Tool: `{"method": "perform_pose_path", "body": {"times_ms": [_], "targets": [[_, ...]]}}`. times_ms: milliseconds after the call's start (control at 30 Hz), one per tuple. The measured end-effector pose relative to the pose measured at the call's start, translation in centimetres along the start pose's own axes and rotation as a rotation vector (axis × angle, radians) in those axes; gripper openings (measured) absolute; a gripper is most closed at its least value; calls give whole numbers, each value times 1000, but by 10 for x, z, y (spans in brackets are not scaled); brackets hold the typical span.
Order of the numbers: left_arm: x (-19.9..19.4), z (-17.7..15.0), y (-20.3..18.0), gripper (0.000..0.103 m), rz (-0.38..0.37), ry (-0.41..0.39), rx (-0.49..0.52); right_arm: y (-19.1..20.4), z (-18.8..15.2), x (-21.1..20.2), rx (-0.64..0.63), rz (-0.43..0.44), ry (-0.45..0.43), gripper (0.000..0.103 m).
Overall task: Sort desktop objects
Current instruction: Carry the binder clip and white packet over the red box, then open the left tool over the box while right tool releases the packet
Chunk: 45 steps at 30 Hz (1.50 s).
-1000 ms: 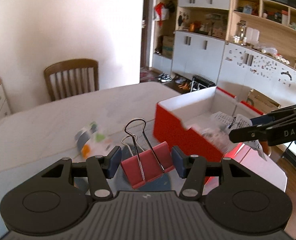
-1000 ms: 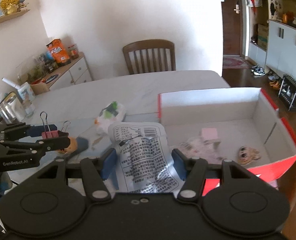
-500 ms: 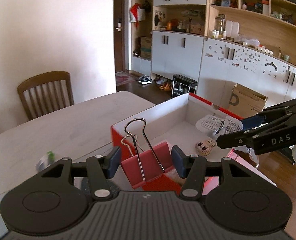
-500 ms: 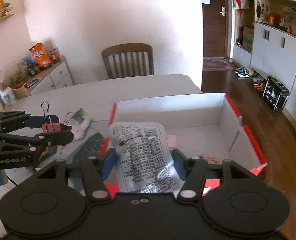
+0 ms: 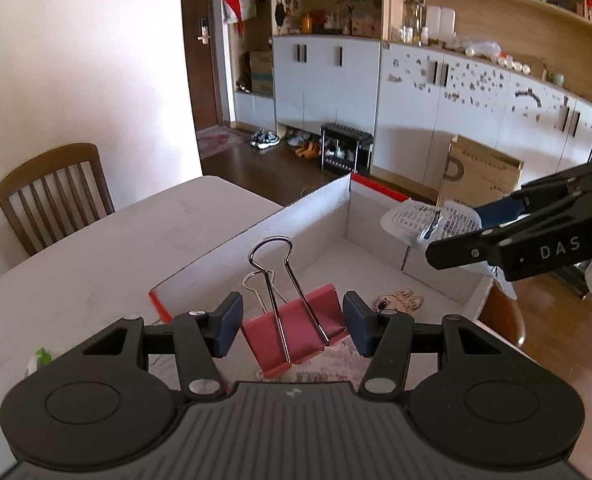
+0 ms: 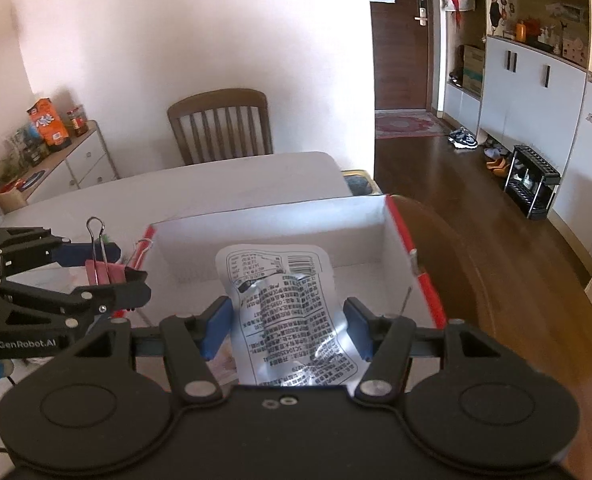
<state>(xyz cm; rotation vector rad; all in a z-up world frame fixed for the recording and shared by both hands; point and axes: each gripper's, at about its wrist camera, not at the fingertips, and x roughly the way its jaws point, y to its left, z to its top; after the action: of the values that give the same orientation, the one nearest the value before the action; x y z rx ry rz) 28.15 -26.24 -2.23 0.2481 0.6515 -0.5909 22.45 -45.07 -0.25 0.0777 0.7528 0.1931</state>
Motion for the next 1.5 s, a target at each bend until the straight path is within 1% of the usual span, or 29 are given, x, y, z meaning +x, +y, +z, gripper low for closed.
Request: {"method": "perform_pose_path", "body": {"times_ms": [133,233,433,600,800,933,1033,1200,1267,1400,1500], "targets": [[22,7,-5,54,-5,35,34,-12,2,13,-8,-20,11,61],[40,12,-7,54,-26,71,40,-19,4,24,-17,-32,23,61],[70,21,-10,54,-32,127,66,-26,5,43,-48,-45,47,61],[87,28,-12,54,-33,148,71,-26,7,61,-71,-36,90,61],[110,25,-13,54,-50,220,103,-26,3,82,-83,-29,148,61],[124,22,-9,54,-67,276,101,-24,-2,92,-102,-11,189,61],[132,19,-8,54,-70,311,100,-21,-5,96,-125,-2,215,61],[143,21,-7,54,-92,361,96,-23,-11,105,-129,4,256,61],[147,21,-7,53,-82,390,99,-24,-9,107,-128,9,258,61],[146,20,-8,53,-88,394,105,-22,-9,109,-157,-1,282,61],[140,21,-5,53,-80,376,85,-21,-8,111,-157,-4,291,62]]}}
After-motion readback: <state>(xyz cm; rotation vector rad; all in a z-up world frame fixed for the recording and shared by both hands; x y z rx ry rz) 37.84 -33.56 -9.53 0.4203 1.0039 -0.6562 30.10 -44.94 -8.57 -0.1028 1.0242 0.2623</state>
